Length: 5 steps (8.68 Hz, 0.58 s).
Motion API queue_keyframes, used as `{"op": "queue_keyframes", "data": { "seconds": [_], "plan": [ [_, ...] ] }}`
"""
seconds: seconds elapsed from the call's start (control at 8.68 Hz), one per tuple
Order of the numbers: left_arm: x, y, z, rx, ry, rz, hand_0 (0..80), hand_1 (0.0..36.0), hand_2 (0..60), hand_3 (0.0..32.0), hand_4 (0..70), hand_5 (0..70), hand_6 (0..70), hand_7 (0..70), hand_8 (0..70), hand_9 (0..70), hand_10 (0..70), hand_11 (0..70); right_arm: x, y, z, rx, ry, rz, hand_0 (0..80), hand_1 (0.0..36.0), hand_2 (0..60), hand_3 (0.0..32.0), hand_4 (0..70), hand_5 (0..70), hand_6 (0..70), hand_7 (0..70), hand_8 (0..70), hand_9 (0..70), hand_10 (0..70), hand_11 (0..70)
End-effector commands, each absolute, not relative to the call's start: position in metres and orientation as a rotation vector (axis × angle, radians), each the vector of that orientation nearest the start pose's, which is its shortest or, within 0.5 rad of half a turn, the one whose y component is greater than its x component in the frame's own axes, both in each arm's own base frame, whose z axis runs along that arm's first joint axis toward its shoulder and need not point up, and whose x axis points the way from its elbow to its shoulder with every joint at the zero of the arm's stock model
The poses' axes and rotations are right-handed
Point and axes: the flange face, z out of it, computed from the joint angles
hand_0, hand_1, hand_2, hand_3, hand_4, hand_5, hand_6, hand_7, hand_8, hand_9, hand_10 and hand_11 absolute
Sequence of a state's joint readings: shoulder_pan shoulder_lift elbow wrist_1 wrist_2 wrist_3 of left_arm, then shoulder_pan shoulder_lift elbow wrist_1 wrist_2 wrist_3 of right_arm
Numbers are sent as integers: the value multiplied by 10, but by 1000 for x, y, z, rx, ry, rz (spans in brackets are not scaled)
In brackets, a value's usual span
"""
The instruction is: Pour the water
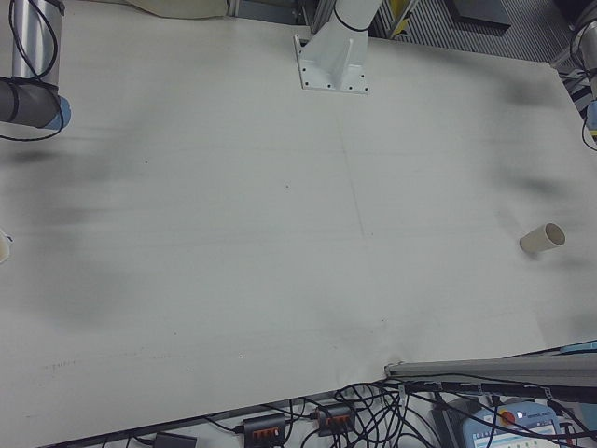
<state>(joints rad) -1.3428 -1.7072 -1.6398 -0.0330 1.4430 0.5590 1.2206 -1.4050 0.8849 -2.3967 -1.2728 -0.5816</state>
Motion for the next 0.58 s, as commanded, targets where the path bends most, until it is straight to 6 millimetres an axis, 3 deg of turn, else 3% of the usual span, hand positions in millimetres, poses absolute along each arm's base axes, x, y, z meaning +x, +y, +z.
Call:
{"op": "queue_keyframes", "data": {
  "seconds": [0.0,0.23,0.35,0.46],
  "plan": [
    [-23,-575,568,443,2180,-1685,485,79,0,0,173,0,41,65,0,0,4,19,-69,-539,873,-648,2704,-2097,557,275,571,0,185,700,370,466,471,640,543,700],
    [-26,-571,555,447,2177,-1689,487,85,0,0,170,0,39,65,0,0,3,18,-57,-524,892,-579,2614,-2138,539,259,559,0,176,700,365,449,474,643,554,700],
    [-26,-572,553,440,2175,-1683,488,85,0,0,169,0,38,65,0,0,4,20,-50,-510,912,-522,2569,-2193,541,248,494,0,163,700,355,437,465,632,547,700],
    [-25,-572,554,429,2169,-1678,487,85,0,0,169,0,39,65,0,0,4,20,-44,-496,930,-466,2522,-2241,539,175,115,0,109,559,254,334,363,505,448,644]
  ]
}}
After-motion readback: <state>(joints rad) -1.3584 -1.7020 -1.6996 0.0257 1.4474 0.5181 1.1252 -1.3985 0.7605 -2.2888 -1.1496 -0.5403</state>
